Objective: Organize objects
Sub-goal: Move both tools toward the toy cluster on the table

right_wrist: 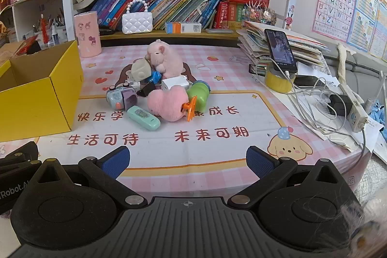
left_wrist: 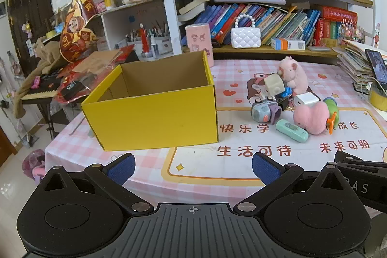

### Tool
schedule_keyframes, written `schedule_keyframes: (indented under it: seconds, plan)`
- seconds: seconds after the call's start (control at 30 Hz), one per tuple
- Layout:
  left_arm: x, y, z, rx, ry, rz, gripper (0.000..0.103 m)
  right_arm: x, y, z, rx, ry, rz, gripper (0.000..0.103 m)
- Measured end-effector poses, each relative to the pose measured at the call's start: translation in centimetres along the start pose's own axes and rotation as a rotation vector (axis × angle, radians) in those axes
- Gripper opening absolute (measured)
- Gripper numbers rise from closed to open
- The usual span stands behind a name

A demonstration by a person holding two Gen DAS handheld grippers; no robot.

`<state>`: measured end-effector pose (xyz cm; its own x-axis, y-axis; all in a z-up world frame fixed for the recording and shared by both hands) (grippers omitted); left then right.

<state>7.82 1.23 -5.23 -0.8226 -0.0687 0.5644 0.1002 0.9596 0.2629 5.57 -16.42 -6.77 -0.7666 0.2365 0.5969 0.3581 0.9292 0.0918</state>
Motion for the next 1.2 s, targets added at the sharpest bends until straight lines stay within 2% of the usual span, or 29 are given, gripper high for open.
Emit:
schedule_keyframes:
  seconds: [0.77,1.2]
  plan:
    - [-1.2,-0.6,-0.5,-0.004,0.022,0.021,0.103,-1.2,-0.5,-0.1,0.003,0.037,0.022,0.103]
    - [-3.0,-1.2,-0.6,0.037,0.084,0.034,0.103,-3.3,-0.6,-0.9,0.019,0.078,-0.004,0.103]
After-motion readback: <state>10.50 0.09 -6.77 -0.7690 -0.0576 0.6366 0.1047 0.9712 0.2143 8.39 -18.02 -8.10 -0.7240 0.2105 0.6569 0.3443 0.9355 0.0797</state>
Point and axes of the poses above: each gripper's, at about its wrist camera, not at the fingertips, and x roughly against the way its jaws point, y to its left, z to its underside, the point moved 9 cm from there along -x, roughly the way its jaws point, and after that the axes turned 9 degrees about -x, right-handed, at the moved point
